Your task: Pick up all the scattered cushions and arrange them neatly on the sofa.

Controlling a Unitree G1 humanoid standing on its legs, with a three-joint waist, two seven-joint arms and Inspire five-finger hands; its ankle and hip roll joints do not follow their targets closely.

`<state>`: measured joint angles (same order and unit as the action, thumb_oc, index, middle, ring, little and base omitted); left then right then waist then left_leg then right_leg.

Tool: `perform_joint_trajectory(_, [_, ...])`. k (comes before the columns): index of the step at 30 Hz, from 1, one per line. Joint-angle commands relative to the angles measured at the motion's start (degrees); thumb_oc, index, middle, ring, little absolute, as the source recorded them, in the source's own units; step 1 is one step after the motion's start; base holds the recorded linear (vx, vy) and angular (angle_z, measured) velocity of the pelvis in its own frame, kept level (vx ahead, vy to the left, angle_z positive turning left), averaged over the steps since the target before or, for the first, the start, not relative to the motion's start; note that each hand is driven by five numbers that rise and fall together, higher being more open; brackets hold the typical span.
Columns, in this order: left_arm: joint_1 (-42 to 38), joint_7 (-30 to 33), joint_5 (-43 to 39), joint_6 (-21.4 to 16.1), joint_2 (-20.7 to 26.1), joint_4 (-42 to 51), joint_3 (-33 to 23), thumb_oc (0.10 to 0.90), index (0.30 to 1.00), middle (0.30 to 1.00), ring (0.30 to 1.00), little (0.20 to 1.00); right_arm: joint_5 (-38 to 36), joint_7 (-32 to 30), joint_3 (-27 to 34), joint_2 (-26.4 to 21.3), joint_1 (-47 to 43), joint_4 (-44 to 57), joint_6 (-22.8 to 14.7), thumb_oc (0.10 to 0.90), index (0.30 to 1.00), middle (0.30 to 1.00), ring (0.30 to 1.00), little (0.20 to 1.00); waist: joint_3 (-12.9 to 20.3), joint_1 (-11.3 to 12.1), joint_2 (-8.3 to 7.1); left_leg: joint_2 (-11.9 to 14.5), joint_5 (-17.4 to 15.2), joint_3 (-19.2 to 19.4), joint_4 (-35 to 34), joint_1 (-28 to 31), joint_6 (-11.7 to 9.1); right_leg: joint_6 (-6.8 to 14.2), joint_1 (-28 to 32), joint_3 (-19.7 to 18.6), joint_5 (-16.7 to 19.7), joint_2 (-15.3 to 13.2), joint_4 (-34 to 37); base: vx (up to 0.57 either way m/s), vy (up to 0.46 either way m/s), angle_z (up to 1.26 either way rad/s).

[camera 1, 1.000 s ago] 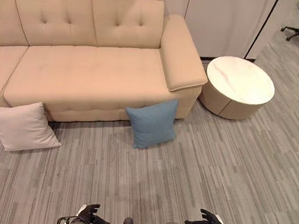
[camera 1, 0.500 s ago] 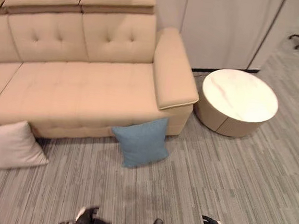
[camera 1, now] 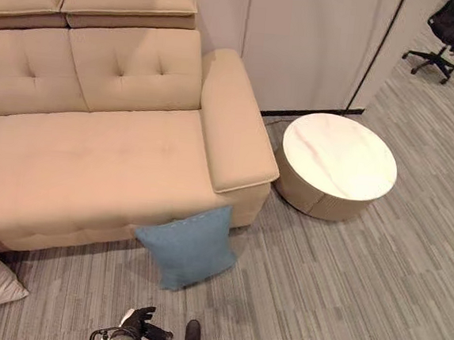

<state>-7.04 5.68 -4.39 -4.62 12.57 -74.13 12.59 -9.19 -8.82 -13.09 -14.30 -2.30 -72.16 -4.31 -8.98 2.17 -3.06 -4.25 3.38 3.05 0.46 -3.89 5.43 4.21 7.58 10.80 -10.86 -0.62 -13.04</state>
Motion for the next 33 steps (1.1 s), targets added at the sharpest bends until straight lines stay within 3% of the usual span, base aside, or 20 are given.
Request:
perform_joint_trajectory(1, [1.84, 0.73, 0.29, 0.09, 1.43, 0.90, 0.75, 0.800, 0.900, 0.900, 0.900, 0.900, 1.64, -0.25, -0.16, -2.56, -1.50, 2.50, -0.80, 0.800, 0.900, 0.900, 0.900, 0.900, 0.40, 2.43, 0.16, 0.59, -8.25, -0.35, 6.87, -0.92, -2.39, 3.26, -6.94, -1.29, 10.45, -4.20, -4.66, 0.07, 0.090, 0.41])
perform_joint_trajectory(2, [1.84, 0.73, 0.29, 0.09, 1.43, 0.91, 0.75, 0.800, 0.900, 0.900, 0.900, 0.900, 1.64, -0.25, -0.16, -2.55, -1.51, 2.49, -0.80, 0.800, 0.900, 0.900, 0.900, 0.900, 0.42, 2.43, 0.13, 0.56, -8.26, -0.33, 6.88, -0.95, -2.36, 3.29, -7.02, -1.31, 10.41, -4.25, -4.77, 0.10, 0.112, 0.41])
perform_joint_trajectory(3, [1.65, 0.57, 0.13, 0.16, 1.90, 1.29, 0.92, 0.800, 0.900, 0.900, 0.900, 0.900, 1.68, 0.01, -0.33, -2.63, -1.96, 2.79, -0.62, 0.800, 0.900, 0.900, 0.900, 0.900, -0.15, 1.81, 0.66, 0.57, -8.56, -1.37, 6.93, -0.33, -1.44, 3.90, -9.69, -2.13, 12.63, -4.42, -9.97, 0.11, 0.101, 0.40])
perform_joint_trajectory(6, [1.52, 0.61, 0.38, -0.02, 2.17, 1.32, 0.96, 0.800, 0.900, 0.900, 0.900, 0.900, 1.59, 0.08, -0.25, -2.52, -2.06, 3.21, -0.90, 0.800, 0.900, 0.900, 0.900, 0.900, -0.21, 1.72, 1.21, 0.66, -9.31, -2.18, 6.69, 0.75, -1.26, 3.71, -11.11, -2.01, 12.24, -4.87, -11.65, 0.12, 0.057, 0.38])
perform_joint_trajectory(8, [1.43, 0.75, 0.82, -0.01, 2.44, 0.93, 1.22, 0.800, 0.900, 0.900, 0.900, 0.900, 1.36, 0.18, -0.46, -2.46, -2.10, 3.41, -1.02, 0.800, 0.900, 0.900, 0.900, 0.900, -0.24, 0.94, 1.61, 0.63, -9.54, -4.24, 6.07, 2.65, -1.44, 2.18, -13.40, -2.23, 9.83, -3.85, -8.94, 0.26, -0.019, 0.38])
perform_joint_trajectory(9, [1.34, 0.80, 1.44, -0.01, 2.46, 0.28, 1.44, 0.800, 0.900, 0.900, 0.900, 0.900, 0.87, 0.25, -0.88, -2.65, -2.29, 3.70, -1.10, 0.800, 0.900, 0.900, 0.900, 0.900, -0.78, -0.35, 1.33, 0.08, -9.98, -6.42, 5.95, 4.06, -1.78, 1.38, -16.05, -5.10, 8.71, -1.36, -3.33, 0.20, -0.063, 0.42])
perform_joint_trajectory(12, [1.26, 0.71, 2.14, -0.09, 2.15, -0.38, 1.67, 0.800, 0.900, 0.900, 0.900, 0.900, 0.78, 0.18, -1.00, -2.83, -2.43, 3.75, -1.11, 0.800, 0.900, 0.900, 0.900, 0.900, -1.42, -1.32, 1.17, -0.44, -10.38, -8.26, 5.36, 5.46, -2.27, 1.60, -17.87, -7.49, 10.10, 0.05, 0.54, 0.14, -0.070, 0.49])
perform_joint_trajectory(14, [1.16, 0.55, 2.33, -0.18, 2.11, -0.76, 1.70, 0.800, 0.900, 0.900, 0.900, 0.900, 1.17, 0.15, -1.16, -3.08, -2.24, 3.90, -0.99, 0.800, 0.900, 0.900, 0.900, 0.900, -2.04, -1.46, 0.75, -0.86, -10.97, -9.00, 5.41, 6.07, -2.65, 1.83, -17.39, -5.98, 11.23, -1.00, 3.88, 0.08, -0.097, 0.45])
perform_joint_trajectory(17, [1.53, 0.60, 2.86, -0.38, 1.66, -1.16, 1.75, 0.800, 0.900, 0.900, 0.900, 0.900, 1.06, 0.03, -0.86, -3.17, -1.39, 3.12, -1.25, 0.800, 0.900, 0.900, 0.900, 0.900, -0.99, -1.54, 0.44, -0.57, -10.87, -9.73, 4.95, 6.51, -3.91, 0.77, -15.31, -5.90, 10.90, -0.24, 6.98, 0.07, -0.127, 0.56])
perform_joint_trajectory(21, [0.59, 0.59, 2.42, -0.52, 1.08, -0.51, 2.32, 0.800, 0.900, 0.900, 0.900, 0.900, -0.25, -0.41, -0.09, -3.71, -1.22, 2.65, -1.79, 0.800, 0.900, 0.900, 0.900, 0.900, -0.99, -1.73, -0.29, 1.16, -10.20, -7.46, 8.66, 3.25, -6.34, -0.22, -11.55, -3.61, 10.71, -0.63, 11.04, 0.02, -0.128, 0.75])
perform_joint_trajectory(24, [-0.25, 0.89, 1.88, -0.61, 0.77, 0.42, 2.98, 0.800, 0.900, 0.900, 0.900, 0.900, -1.02, -0.55, -0.05, -4.26, -1.55, 2.77, -1.90, 0.800, 0.900, 0.900, 0.900, 0.900, -1.89, -2.06, -0.75, 2.35, -10.04, -3.56, 13.62, -0.79, -6.52, -1.09, -10.78, -2.46, 10.40, -1.25, 11.41, -0.06, -0.040, 0.27])
perform_joint_trajectory(29, [-0.64, 0.93, 2.14, -0.55, 0.56, 1.28, 4.09, 0.800, 0.900, 0.900, 0.900, 0.900, -1.40, -0.58, 0.60, -4.42, -0.97, 2.46, -1.68, 0.800, 0.900, 0.900, 0.900, 0.900, -1.42, -2.96, -0.85, 5.97, -9.58, 2.73, 10.61, -2.18, -6.38, -1.07, -9.93, -0.14, 9.73, -2.36, 11.90, 0.00, 0.036, 0.45])
perform_joint_trajectory(33, [0.11, 0.69, 2.47, -0.26, 0.47, 0.54, 3.84, 0.800, 0.900, 0.900, 0.900, 0.900, -0.73, -0.46, 0.51, -3.91, -0.60, 2.19, -1.67, 0.800, 0.900, 0.900, 0.900, 0.900, -0.83, -3.07, -0.51, 5.08, -8.92, 1.68, 7.30, 0.06, -6.49, -0.67, -8.82, -0.19, 9.83, -2.26, 12.24, 0.08, 0.086, -0.02])
